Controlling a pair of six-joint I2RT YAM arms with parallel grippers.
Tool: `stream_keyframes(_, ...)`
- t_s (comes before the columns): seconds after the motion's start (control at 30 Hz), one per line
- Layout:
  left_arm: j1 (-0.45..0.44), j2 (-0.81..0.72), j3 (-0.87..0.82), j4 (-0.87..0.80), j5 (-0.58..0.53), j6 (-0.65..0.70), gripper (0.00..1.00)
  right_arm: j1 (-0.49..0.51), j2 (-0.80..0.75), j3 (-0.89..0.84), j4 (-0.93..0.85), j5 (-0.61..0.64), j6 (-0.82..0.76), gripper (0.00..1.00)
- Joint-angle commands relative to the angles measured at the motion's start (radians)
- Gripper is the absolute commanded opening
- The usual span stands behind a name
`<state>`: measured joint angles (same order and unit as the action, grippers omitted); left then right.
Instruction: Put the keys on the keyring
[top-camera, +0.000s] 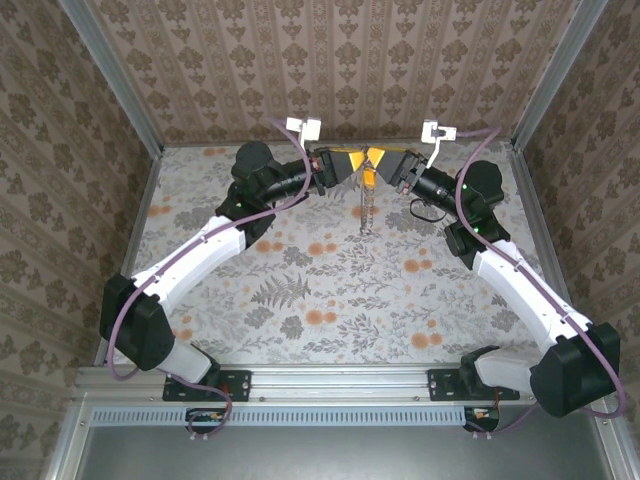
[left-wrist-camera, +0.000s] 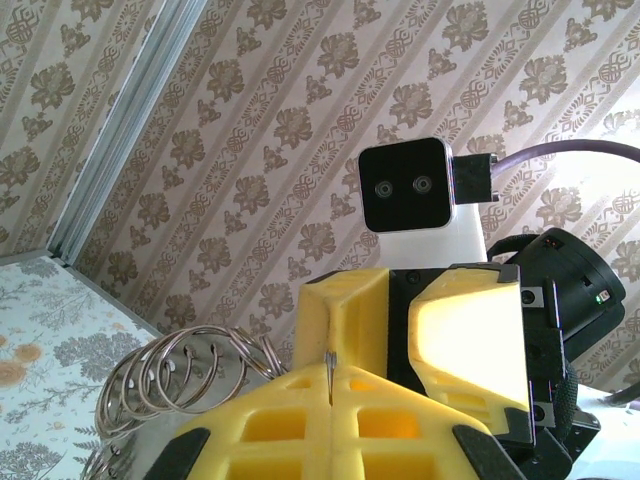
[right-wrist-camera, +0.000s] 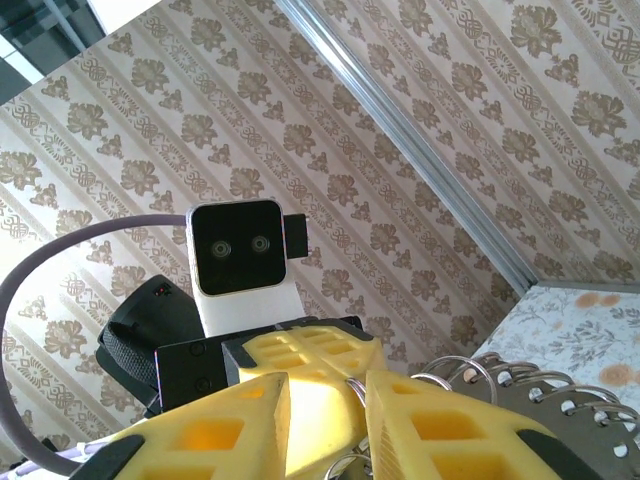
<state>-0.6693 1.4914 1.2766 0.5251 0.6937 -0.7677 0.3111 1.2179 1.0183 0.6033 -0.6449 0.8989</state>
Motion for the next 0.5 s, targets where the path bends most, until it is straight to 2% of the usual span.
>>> stream_keyframes(0.0,-0.006,-0.018,0.012,0.065,-0.007,-0.018,0.00,-0.004,0.006,0.014,0.056,-0.038,0.021,0.27)
stream_keyframes(0.2,-0.008,-0.017,0.016,0.067,-0.005,-0.016,0.00,-0.005,0.012,0.007,0.056,-0.045,0.023,0.26)
stream_keyframes(0.33,-0.008,-0.016,0.017,0.067,-0.005,-0.014,0.00,-0.005,0.016,-0.004,0.057,-0.039,0.021,0.30)
stream_keyframes(0.47,-0.009,-0.017,0.017,0.067,-0.003,-0.013,0.00,-0.004,0.020,-0.009,0.057,-0.040,0.020,0.30)
